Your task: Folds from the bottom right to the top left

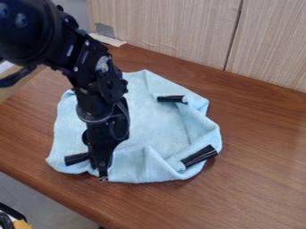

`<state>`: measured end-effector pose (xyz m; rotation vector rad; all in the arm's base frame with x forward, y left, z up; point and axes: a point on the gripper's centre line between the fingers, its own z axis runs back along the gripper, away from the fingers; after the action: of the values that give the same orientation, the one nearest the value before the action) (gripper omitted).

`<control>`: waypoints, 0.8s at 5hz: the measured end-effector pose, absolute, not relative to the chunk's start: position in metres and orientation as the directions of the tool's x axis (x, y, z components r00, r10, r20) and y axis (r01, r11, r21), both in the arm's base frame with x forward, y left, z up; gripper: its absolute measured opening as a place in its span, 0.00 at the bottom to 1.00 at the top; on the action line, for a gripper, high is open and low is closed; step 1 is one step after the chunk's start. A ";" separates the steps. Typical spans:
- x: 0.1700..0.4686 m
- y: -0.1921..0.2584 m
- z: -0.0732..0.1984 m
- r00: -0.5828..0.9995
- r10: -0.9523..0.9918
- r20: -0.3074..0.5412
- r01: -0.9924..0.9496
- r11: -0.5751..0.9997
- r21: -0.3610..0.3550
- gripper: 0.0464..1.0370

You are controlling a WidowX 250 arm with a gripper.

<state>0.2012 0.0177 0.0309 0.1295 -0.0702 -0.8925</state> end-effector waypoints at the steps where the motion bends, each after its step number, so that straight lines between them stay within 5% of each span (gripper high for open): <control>1: 0.199 0.012 0.044 0.623 -0.781 0.044 0.768 0.622 0.150 0.05; 2: 0.202 0.007 0.053 0.638 -0.767 0.065 0.759 0.641 0.115 0.05; 4: 0.277 0.017 0.103 0.720 -0.667 0.190 0.662 0.743 0.102 0.05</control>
<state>0.2774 0.0169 0.1031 0.0274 -0.2205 -0.7346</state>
